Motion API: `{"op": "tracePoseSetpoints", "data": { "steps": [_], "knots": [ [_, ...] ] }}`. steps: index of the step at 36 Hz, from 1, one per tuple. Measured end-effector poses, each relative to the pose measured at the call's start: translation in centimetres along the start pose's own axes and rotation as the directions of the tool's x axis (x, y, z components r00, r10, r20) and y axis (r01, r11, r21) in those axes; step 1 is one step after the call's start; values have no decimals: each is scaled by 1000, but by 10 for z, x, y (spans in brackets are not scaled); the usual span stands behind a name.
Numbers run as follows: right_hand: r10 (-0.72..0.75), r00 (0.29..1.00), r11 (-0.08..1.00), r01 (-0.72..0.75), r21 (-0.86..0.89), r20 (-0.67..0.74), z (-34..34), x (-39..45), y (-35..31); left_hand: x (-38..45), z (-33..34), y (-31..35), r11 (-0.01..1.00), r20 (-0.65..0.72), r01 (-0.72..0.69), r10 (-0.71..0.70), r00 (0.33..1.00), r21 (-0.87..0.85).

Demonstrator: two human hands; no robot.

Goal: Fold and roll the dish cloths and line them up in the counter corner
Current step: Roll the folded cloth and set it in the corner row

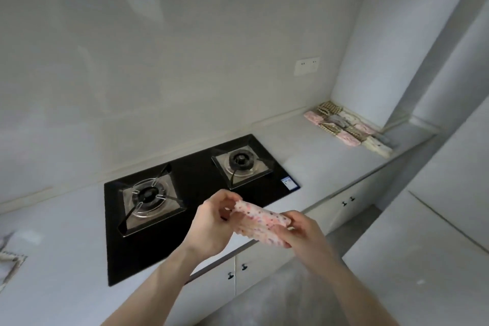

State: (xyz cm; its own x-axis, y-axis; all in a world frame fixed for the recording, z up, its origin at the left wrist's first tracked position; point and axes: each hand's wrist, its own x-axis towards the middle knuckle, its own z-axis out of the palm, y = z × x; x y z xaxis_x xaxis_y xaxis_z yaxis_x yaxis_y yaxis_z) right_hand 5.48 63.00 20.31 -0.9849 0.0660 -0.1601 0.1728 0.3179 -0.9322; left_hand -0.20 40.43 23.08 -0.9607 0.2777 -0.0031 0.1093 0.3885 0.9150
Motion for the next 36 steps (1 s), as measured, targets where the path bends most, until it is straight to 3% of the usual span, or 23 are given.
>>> {"op": "tracePoseSetpoints", "data": {
  "steps": [7,17,28,36],
  "knots": [
    [22,998,999,-24,-41,-56,-108,27,30,56,90,41,997,-25,20,-18,1000,68],
    [56,995,997,-60,-42,-82,-180,88,53,133,147,66,983,-45,47,-40,998,180],
    [134,980,982,-152,-115,-145,-256,177,73,269,205,73,971,46,50,-62,997,235],
    [209,954,972,-227,-62,-217,-315,236,99,354,257,83,975,207,48,-94,974,216]
  ]
}}
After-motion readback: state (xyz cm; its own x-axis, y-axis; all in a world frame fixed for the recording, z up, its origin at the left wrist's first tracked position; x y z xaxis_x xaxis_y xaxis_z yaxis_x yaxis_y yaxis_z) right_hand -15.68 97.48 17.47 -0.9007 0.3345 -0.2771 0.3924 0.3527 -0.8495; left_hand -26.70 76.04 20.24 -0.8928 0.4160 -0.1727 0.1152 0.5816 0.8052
